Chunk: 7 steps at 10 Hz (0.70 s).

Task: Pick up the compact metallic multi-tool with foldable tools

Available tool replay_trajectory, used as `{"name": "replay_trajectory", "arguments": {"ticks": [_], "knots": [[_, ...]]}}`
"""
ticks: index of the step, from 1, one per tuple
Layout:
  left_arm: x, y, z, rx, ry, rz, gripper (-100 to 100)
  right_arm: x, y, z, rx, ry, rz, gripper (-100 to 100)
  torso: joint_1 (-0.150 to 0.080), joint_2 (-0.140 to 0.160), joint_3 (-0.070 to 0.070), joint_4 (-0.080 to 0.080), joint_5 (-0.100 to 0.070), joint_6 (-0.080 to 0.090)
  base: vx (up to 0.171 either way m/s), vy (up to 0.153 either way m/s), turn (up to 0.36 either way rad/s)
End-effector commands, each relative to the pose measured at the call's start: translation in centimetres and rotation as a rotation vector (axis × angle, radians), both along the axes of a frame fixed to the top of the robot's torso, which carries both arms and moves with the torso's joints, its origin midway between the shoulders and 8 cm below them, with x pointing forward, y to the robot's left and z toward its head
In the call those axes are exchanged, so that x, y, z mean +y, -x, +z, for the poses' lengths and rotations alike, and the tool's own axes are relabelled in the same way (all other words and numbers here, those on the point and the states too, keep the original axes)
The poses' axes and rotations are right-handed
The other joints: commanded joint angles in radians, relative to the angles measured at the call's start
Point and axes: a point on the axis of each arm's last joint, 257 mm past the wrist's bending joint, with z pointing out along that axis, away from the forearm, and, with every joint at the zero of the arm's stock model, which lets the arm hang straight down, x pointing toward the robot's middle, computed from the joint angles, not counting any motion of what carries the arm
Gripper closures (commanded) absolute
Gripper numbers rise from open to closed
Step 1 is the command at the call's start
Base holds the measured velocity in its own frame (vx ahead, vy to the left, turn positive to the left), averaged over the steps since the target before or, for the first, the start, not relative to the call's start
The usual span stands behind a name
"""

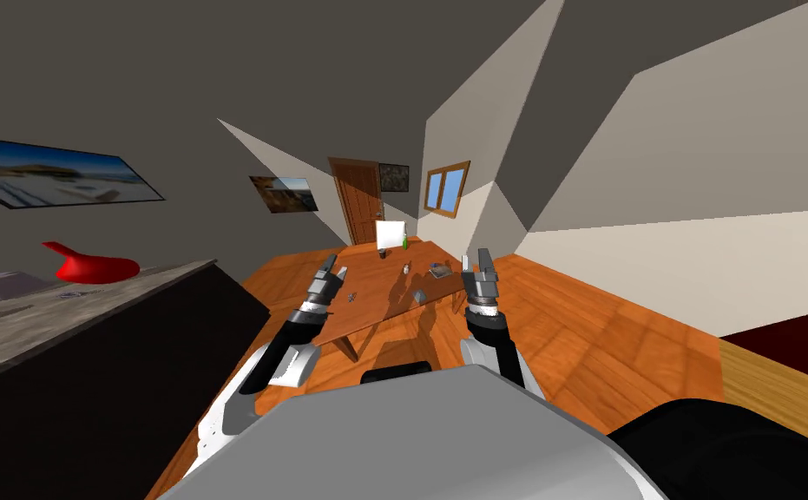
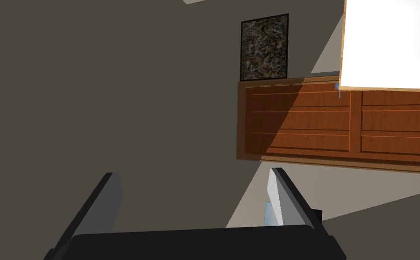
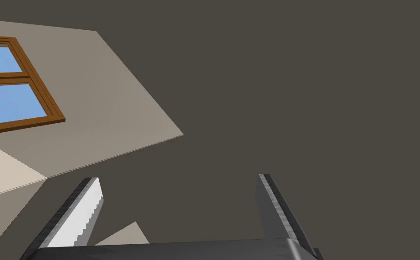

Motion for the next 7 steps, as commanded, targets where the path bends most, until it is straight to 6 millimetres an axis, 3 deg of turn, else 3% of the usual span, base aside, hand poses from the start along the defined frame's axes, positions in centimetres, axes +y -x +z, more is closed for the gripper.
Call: {"name": "replay_trajectory", "arguments": {"ticks": [1, 2, 3, 5, 6, 7], "knots": [[-0.7, -1.1, -2.1, 0.062, -0.038, -0.027, -100, 0.0, 0.0, 0.0, 0.0, 0.0, 0.0, 0, 0.0, 0.0, 0.0, 0.0, 0.0, 0.0, -0.112, 0.13, -0.348], [-1.2, -1.9, -3.8, 0.106, -0.07, -0.044, -100, 0.0, 0.0, 0.0, 0.0, 0.0, 0.0, 0, 0.003, 0.001, 0.001, 0.0, 0.0, 0.0, -0.154, 0.153, -0.375], [-1.1, -1.9, -3.9, 0.107, -0.077, -0.046, -100, 0.0, 0.0, 0.0, 0.0, 0.0, 0.0, 0, 0.004, 0.003, 0.002, 0.001, 0.001, 0.0, -0.111, 0.098, -0.111], [-1.7, -3.4, -7.5, 0.201, -0.135, -0.071, -100, 0.0, 0.0, 0.0, 0.0, 0.0, 0.0, 0, 0.0, 0.0, 0.0, 0.0, 0.0, 0.0, -0.102, 0.083, -0.291], [-1.6, -3.4, -7.7, 0.203, -0.144, -0.071, -100, 0.0, 0.0, 0.0, 0.0, 0.0, 0.0, 0, 0.002, 0.0, 0.0, 0.0, 0.0, 0.0, -0.087, 0.079, -0.137], [-1.6, -4.0, -9.8, 0.254, -0.179, -0.08, -100, 0.0, 0.0, 0.0, 0.0, 0.0, 0.0, 0, 0.001, -0.001, 0.0, 0.0, 0.0, -0.001, -0.08, 0.054, -0.218]]}}
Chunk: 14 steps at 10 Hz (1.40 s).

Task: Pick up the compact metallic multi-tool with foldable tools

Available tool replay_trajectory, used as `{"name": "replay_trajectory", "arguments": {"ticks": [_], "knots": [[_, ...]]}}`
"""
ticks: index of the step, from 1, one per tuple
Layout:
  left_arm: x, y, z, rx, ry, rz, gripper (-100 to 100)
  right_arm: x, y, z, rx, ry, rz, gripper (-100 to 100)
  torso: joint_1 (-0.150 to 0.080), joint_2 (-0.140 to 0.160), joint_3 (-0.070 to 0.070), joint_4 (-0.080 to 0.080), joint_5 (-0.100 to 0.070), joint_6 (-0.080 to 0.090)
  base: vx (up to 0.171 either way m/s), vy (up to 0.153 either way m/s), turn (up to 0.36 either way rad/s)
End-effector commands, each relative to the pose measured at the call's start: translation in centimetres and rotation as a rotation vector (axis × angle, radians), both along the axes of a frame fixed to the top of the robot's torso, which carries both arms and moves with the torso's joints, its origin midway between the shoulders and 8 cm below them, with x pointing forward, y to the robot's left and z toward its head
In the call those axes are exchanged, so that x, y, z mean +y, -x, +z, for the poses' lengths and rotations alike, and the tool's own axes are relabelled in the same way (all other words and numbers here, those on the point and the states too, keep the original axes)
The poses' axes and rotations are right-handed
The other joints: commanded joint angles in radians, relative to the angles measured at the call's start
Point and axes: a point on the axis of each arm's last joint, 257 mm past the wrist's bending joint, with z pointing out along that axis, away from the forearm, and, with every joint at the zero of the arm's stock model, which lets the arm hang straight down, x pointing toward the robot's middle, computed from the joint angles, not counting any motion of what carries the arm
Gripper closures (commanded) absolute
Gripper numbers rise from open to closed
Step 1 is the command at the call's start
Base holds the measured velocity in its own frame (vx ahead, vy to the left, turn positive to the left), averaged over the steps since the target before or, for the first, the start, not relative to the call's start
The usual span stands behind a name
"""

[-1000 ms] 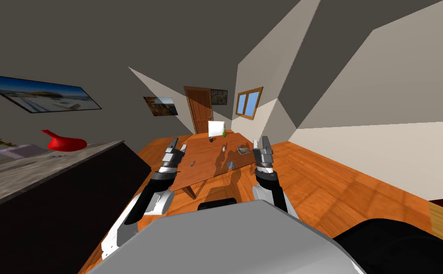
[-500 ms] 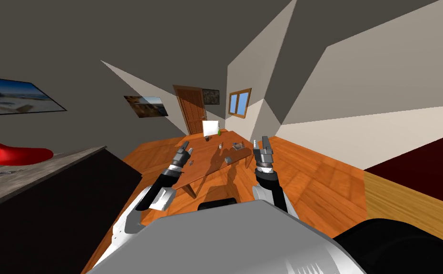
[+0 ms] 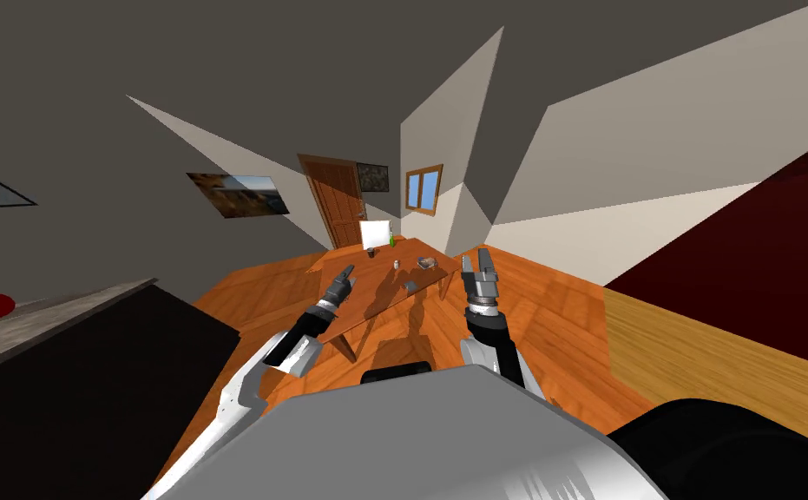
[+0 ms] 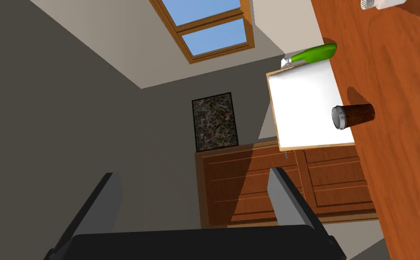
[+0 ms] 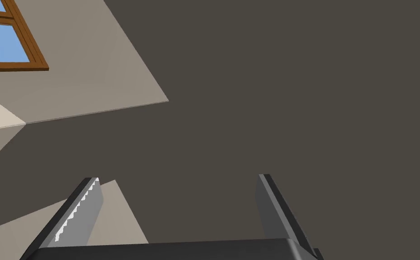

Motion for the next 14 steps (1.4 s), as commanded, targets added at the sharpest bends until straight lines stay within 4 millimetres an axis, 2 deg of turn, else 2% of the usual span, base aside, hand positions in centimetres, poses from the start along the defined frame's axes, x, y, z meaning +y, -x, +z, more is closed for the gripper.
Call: {"name": "replay_trajectory", "arguments": {"ticks": [1, 2, 3, 4, 5, 6, 7, 8, 9, 11, 12, 13, 14], "knots": [[0.2, -0.8, -3.1, 0.077, -0.055, -0.011, -100, 0.0, 0.0, 0.0, 0.0, 0.0, 0.0, 0, 0.0, 0.0, 0.0, 0.0, 0.0, 0.0, -0.11, 0.094, -0.405], [0.4, -1.2, -5.2, 0.128, -0.087, -0.015, -100, 0.0, 0.0, 0.0, 0.0, 0.0, 0.0, 0, 0.002, 0.001, 0.001, 0.0, 0.0, 0.0, -0.134, 0.138, -0.377], [0.7, -1.3, -5.6, 0.136, -0.095, -0.011, -100, 0.0, 0.0, 0.0, 0.0, 0.0, 0.0, 0, 0.005, 0.002, 0.001, 0.001, 0.001, 0.0, -0.089, 0.093, -0.138], [0.9, -1.6, -7.4, 0.179, -0.129, -0.018, -100, 0.0, 0.0, 0.0, 0.0, 0.0, 0.0, 0, 0.003, 0.0, 0.0, 0.0, 0.001, -0.001, -0.069, 0.067, -0.245], [1.3, -1.7, -8.1, 0.192, -0.133, -0.01, -100, 0.0, 0.0, 0.0, 0.0, 0.0, 0.0, 0, 0.002, -0.001, -0.001, 0.0, 0.0, 0.0, -0.054, 0.06, -0.151], [1.8, -1.9, -10.1, 0.239, -0.168, -0.011, -100, 0.0, 0.0, 0.0, 0.0, 0.0, 0.0, 0, 0.001, -0.003, -0.001, 0.0, 0.0, -0.001, -0.047, 0.072, -0.306], [2.2, -2.0, -10.6, 0.249, -0.172, -0.005, -100, 0.0, 0.0, 0.0, 0.0, 0.0, 0.0, 0, 0.002, -0.003, -0.002, -0.001, 0.0, 0.0, -0.043, 0.07, -0.147], [2.9, -2.1, -12.6, 0.298, -0.207, -0.003, -100, 0.0, 0.0, 0.0, 0.0, 0.0, 0.0, 0, 0.002, -0.004, -0.002, -0.001, 0.0, -0.001, -0.064, 0.058, -0.225], [3.3, -2.1, -13.2, 0.308, -0.211, 0.003, -100, 0.0, 0.0, 0.0, 0.0, 0.0, 0.0, 0, 0.001, -0.003, -0.002, -0.001, 0.0, 0.0, -0.048, 0.051, -0.149], [5.1, -2.0, -17.1, 0.403, -0.278, 0.013, -100, 0.0, 0.0, 0.0, 0.0, 0.0, 0.0, 0, 0.002, -0.005, -0.003, -0.001, 0.0, 0.0, -0.043, 0.093, -0.367], [6.2, -2.0, -18.2, 0.426, -0.287, 0.03, -100, 0.0, 0.0, 0.0, 0.0, 0.0, 0.0, 0, 0.005, -0.004, -0.002, -0.001, 0.001, 0.0, -0.049, 0.102, -0.181], [7.4, -1.8, -20.2, 0.474, -0.32, 0.039, -100, 0.0, 0.0, 0.0, 0.0, 0.0, 0.0, 0, 0.004, -0.004, -0.002, -0.001, 0.001, -0.002, -0.047, 0.078, -0.292], [7.9, -1.7, -20.7, 0.485, -0.324, 0.047, -100, 0.0, 0.0, 0.0, 0.0, 0.0, 0.0, 0, 0.003, -0.005, -0.002, -0.001, 0.001, -0.001, -0.034, 0.055, -0.136]]}}
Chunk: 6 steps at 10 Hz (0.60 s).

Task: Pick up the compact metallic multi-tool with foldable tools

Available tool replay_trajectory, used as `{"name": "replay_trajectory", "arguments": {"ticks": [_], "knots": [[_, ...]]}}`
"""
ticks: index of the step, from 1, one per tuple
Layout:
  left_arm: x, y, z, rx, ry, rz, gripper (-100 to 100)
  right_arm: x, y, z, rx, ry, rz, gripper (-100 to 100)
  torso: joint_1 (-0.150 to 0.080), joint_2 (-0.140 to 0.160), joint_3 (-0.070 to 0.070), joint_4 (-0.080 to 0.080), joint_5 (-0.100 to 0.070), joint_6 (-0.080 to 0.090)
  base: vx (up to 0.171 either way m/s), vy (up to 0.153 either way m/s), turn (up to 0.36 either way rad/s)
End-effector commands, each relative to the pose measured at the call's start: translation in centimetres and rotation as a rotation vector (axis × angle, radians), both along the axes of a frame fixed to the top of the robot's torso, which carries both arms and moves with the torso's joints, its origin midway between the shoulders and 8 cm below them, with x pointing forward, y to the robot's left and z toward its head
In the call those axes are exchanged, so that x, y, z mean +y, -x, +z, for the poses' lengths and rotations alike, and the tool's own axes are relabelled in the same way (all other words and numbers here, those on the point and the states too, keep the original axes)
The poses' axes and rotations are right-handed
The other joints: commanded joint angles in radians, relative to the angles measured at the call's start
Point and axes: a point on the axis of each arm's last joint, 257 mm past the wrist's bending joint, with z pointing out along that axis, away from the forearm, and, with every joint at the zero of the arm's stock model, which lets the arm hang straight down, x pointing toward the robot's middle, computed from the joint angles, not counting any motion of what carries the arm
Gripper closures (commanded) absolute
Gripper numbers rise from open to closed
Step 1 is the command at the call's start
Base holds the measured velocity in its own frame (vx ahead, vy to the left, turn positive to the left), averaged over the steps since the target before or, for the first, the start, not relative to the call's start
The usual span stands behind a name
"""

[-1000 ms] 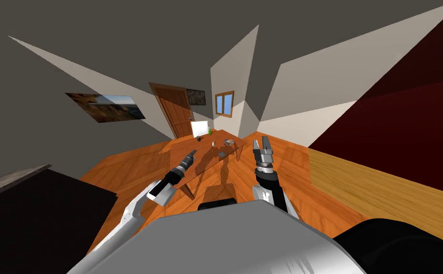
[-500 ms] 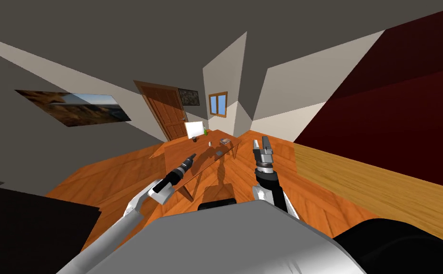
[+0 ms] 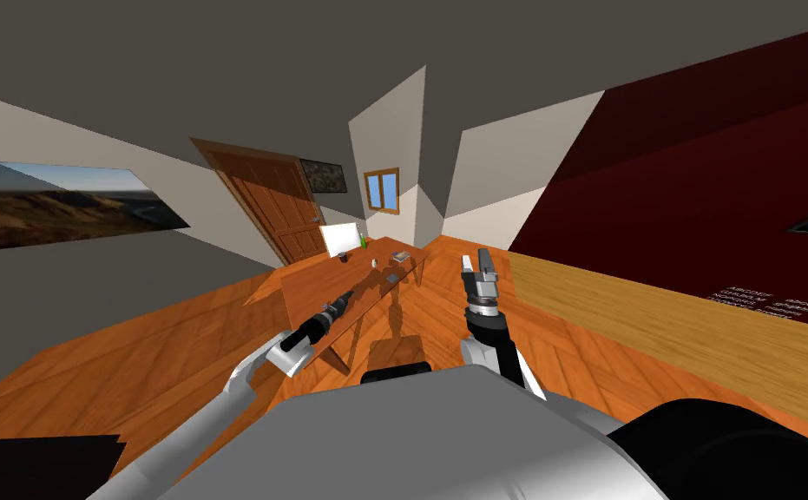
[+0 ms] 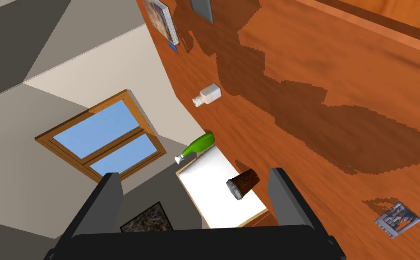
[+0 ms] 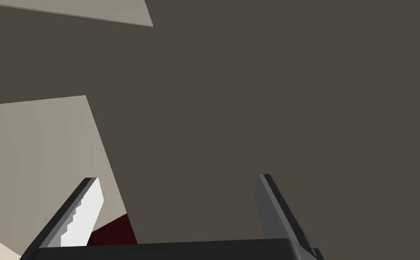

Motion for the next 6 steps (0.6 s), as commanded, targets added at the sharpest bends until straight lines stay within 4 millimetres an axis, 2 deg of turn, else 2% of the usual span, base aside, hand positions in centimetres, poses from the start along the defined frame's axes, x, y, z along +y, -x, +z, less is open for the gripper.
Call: {"name": "replay_trajectory", "arguments": {"ticks": [1, 3, 4, 5, 6], "knots": [[1.5, 0.0, -1.9, 0.05, -0.036, 0.01, -100, 0.0, 0.0, 0.0, 0.0, 0.0, 0.0, 0, 0.0, 0.0, 0.0, 0.0, 0.0, 0.0, -0.036, 0.06, -0.261], [3.4, 0.5, -4.1, 0.104, -0.075, 0.031, -100, 0.0, 0.0, 0.0, 0.0, 0.0, 0.0, 0, 0.0, -0.001, -0.001, 0.0, 0.0, 0.0, -0.024, 0.064, -0.193], [3.8, 0.6, -4.5, 0.111, -0.08, 0.038, -100, 0.0, 0.0, 0.0, 0.0, 0.0, 0.0, 0, 0.001, -0.001, -0.001, 0.0, 0.0, 0.001, -0.021, 0.065, -0.16], [4.6, 0.7, -5.1, 0.123, -0.088, 0.05, -100, 0.0, 0.0, 0.0, 0.0, 0.0, 0.0, 0, 0.0, -0.002, -0.001, 0.0, 0.0, 0.0, -0.009, 0.03, 0.0], [6.0, 1.2, -6.6, 0.164, -0.118, 0.062, -100, 0.0, 0.0, 0.0, 0.0, 0.0, 0.0, 0, -0.001, -0.002, -0.001, -0.001, 0.0, 0.0, -0.013, 0.049, -0.255]]}}
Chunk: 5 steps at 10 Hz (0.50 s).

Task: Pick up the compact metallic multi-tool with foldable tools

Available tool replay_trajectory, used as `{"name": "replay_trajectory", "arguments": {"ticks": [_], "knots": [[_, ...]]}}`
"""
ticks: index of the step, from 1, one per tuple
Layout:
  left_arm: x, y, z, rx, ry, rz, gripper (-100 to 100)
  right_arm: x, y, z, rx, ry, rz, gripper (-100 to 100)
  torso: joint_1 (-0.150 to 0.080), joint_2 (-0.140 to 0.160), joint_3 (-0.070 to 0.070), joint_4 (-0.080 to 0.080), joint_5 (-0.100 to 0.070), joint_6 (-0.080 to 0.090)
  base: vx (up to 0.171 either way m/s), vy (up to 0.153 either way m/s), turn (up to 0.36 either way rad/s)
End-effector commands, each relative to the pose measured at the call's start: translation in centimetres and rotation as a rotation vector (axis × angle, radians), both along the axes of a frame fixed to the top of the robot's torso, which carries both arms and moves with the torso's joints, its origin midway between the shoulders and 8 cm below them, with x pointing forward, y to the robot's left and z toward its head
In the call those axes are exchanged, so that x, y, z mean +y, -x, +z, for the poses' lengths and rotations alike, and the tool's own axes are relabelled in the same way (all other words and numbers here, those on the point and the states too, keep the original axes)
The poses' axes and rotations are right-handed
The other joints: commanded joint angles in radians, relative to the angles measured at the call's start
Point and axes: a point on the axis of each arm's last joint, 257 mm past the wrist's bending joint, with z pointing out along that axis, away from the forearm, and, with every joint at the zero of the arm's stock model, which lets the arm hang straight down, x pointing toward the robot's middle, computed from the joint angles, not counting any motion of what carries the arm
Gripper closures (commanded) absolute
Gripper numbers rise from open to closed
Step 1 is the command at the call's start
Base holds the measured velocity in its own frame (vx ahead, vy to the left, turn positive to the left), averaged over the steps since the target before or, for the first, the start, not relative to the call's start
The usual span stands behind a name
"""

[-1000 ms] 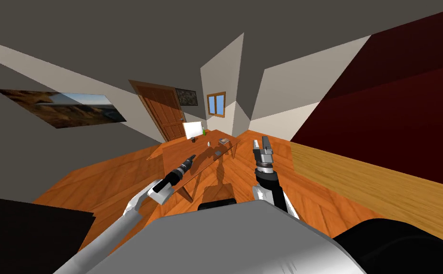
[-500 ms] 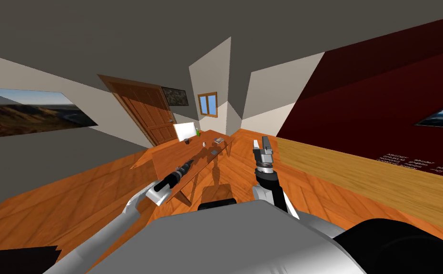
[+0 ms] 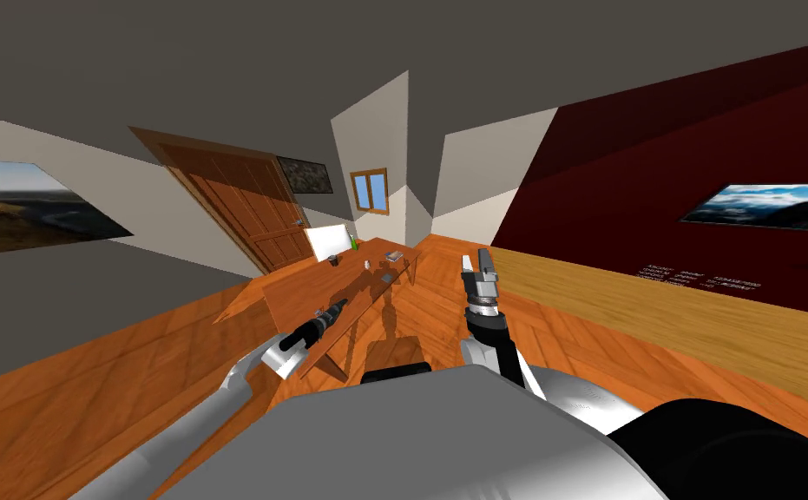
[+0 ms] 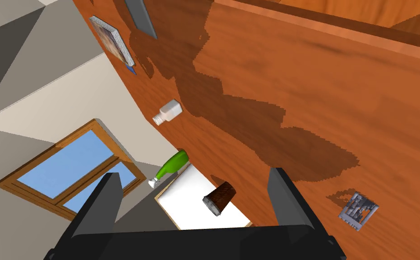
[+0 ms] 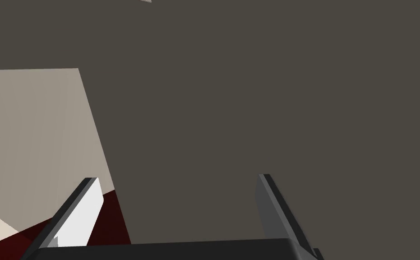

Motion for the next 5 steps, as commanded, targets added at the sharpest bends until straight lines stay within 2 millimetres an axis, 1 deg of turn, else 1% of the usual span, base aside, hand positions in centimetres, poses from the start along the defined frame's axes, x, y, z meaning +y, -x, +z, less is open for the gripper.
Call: {"name": "replay_trajectory", "arguments": {"ticks": [1, 2, 3, 4, 5], "knots": [[1.8, 0.4, -1.4, 0.034, -0.026, 0.021, -100, 0.0, 0.0, 0.0, 0.0, 0.0, 0.0, 0, 0.0, 0.0, 0.0, 0.0, 0.0, 0.0, -0.015, 0.064, -0.188], [3.0, 0.9, -2.5, 0.069, -0.051, 0.03, -100, 0.0, 0.0, 0.0, 0.0, 0.0, 0.0, 0, 0.001, 0.0, 0.0, 0.0, 0.0, -0.001, -0.021, 0.078, -0.277], [4.1, 1.2, -3.3, 0.085, -0.065, 0.048, -100, 0.0, 0.0, 0.0, 0.0, 0.0, 0.0, 0, 0.002, 0.0, 0.0, 0.0, 0.0, 0.0, -0.016, 0.072, -0.14], [5.4, 1.8, -4.4, 0.119, -0.089, 0.058, -100, 0.0, 0.0, 0.0, 0.0, 0.0, 0.0, 0, 0.002, 0.0, 0.0, 0.0, 0.0, -0.001, -0.012, 0.069, -0.267], [6.5, 2.2, -5.0, 0.134, -0.102, 0.075, -100, 0.0, 0.0, 0.0, 0.0, 0.0, 0.0, 0, 0.002, 0.0, 0.0, 0.0, 0.0, 0.0, -0.016, 0.066, -0.138]]}}
